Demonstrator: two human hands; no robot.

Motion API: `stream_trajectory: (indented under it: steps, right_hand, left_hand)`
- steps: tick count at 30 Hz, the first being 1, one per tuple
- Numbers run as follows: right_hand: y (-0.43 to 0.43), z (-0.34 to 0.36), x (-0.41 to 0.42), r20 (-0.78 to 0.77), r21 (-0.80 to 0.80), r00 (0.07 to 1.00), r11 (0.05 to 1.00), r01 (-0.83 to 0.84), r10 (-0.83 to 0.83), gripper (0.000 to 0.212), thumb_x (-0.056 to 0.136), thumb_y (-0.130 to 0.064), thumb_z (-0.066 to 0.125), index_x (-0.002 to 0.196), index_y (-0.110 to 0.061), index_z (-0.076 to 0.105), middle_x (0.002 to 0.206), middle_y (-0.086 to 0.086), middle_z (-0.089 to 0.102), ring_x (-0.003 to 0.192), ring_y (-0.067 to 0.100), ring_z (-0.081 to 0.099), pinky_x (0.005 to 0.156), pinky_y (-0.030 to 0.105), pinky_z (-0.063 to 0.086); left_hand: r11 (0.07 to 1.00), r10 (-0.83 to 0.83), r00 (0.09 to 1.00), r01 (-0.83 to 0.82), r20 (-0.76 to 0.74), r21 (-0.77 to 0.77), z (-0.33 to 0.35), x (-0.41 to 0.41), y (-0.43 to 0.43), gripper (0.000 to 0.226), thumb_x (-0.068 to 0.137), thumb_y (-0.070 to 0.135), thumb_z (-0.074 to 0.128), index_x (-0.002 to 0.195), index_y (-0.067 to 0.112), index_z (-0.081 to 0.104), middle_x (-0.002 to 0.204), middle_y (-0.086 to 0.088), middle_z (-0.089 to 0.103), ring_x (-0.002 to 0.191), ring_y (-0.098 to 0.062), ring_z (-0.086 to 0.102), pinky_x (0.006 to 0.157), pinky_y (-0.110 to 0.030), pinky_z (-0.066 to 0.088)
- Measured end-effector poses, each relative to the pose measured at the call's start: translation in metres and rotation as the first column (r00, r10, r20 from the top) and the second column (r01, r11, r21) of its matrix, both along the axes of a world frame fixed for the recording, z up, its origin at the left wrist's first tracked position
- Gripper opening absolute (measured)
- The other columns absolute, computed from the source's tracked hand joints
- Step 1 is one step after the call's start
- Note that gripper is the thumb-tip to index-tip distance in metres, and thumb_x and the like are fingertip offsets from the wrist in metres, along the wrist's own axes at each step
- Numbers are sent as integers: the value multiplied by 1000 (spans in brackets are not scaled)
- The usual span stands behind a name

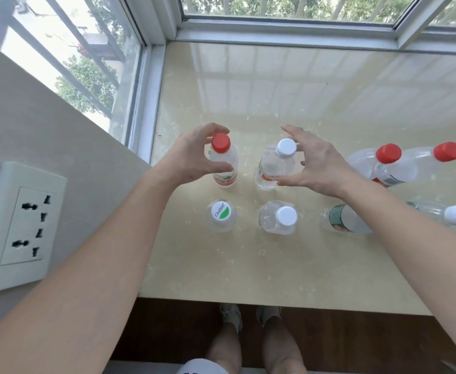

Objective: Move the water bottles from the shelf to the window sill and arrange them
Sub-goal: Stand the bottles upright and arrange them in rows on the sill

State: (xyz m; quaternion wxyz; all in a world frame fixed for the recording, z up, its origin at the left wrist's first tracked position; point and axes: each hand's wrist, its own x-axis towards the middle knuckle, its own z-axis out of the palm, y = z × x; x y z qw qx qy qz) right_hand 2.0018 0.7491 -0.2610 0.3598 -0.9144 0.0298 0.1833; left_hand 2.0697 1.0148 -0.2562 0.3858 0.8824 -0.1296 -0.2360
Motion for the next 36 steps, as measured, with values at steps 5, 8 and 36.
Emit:
stream_trajectory:
  steps: [5,8,36]
  right_hand:
    - [-19,55,-28,82,-279,984,951,-131,159,94,73,-45,80,152,-35,29,131,-6,47,114,19,53,88,43,52]
    - [-50,101,-54,165,-399,966,909,-120,200,73,78,-43,75,143,-33,44,124,-9,50,99,17,58,69,36,51]
    - [-248,-2,-61,-37,-107,991,986,125,-129,77,62,-64,78,128,-37,50,125,-9,50,115,18,56,95,43,50]
  left_hand:
    - [976,-135,976,100,173,195,47,-5,5,72,70,34,85,132,33,49,132,11,50,122,-10,47,96,-29,39]
    - [942,-222,938,136,267,306,87,-18,-5,71,74,38,81,135,33,46,137,11,48,124,-15,46,99,-38,44]
    - [961,-66,994,39,88,274,34,-77,-275,69,71,47,80,131,32,49,131,13,52,116,-15,54,91,-37,47]
